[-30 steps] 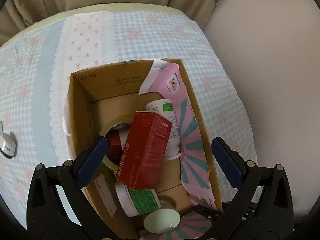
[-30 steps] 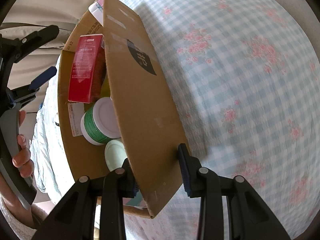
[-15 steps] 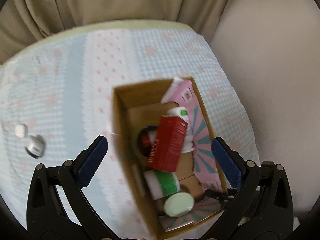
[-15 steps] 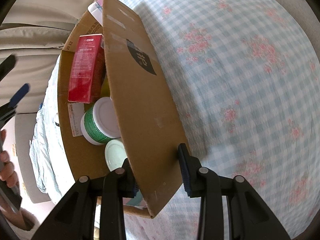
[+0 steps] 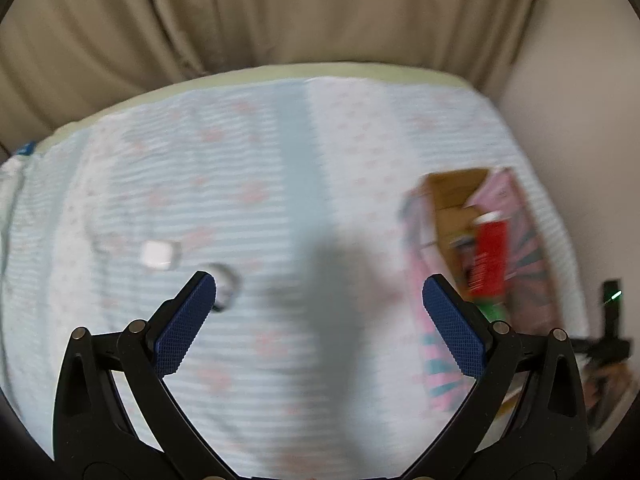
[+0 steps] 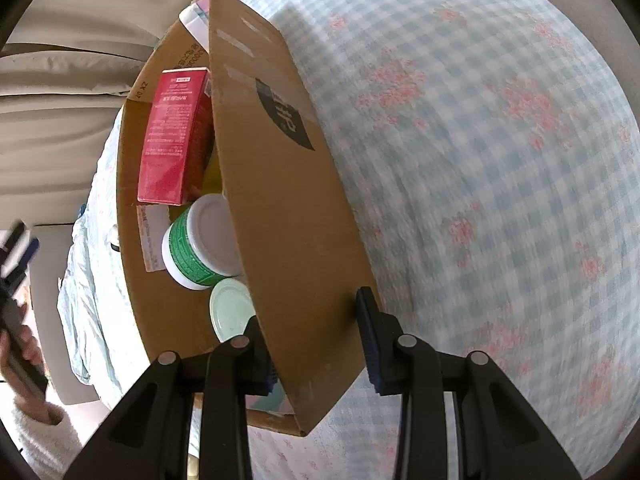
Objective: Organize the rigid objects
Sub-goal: 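Move the left gripper to the black-and-white Metal DX jar and grasp it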
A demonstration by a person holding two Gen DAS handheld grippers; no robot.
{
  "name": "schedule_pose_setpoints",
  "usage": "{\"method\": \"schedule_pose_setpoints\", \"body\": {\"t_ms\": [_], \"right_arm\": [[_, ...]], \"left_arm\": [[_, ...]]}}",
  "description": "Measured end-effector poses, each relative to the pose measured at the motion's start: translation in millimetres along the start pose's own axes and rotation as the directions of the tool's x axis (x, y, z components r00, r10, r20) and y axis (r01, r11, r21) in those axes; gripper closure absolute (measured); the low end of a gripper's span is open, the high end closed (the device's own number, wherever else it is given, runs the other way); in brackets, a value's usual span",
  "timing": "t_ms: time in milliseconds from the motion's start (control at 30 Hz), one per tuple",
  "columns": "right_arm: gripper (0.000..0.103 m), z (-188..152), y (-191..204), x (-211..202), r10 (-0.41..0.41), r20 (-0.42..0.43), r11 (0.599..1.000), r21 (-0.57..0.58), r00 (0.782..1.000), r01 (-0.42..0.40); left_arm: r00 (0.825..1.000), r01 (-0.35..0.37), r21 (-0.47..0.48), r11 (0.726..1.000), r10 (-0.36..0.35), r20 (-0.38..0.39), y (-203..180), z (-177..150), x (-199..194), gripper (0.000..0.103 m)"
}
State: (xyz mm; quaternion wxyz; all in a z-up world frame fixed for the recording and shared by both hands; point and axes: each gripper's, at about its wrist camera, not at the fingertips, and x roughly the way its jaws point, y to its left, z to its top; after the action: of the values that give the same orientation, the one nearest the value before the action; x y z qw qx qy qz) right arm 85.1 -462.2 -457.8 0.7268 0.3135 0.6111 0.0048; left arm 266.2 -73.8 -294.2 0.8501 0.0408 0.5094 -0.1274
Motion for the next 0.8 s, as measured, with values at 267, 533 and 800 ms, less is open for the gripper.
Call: {"method": "schedule_pose_setpoints", "body": {"t_ms": [267,533,800], "right_arm": [[0.072,-1,0,0,0.002,0.007,1.000,-0.003,1.000,-0.002],[0.072,-6,-4,-3,-0.001,0.049,0.998,0.058,0.999,-0.002],[0.072,-10,-6,-6,-0.003,0.079,0.996,0.093,0.997,-0.004]], "left_arm": [[0.999,-0.007,0.048,0.999,0.010,-0.050,94,-25,49,0.000],[0.992,0.089,0.121,0.989,-0.077,-0.100,125,-37,124,0.000],[0.989,0.107,0.185,0.977,-0.084,-0.125,131,-49,175,0.004]]}}
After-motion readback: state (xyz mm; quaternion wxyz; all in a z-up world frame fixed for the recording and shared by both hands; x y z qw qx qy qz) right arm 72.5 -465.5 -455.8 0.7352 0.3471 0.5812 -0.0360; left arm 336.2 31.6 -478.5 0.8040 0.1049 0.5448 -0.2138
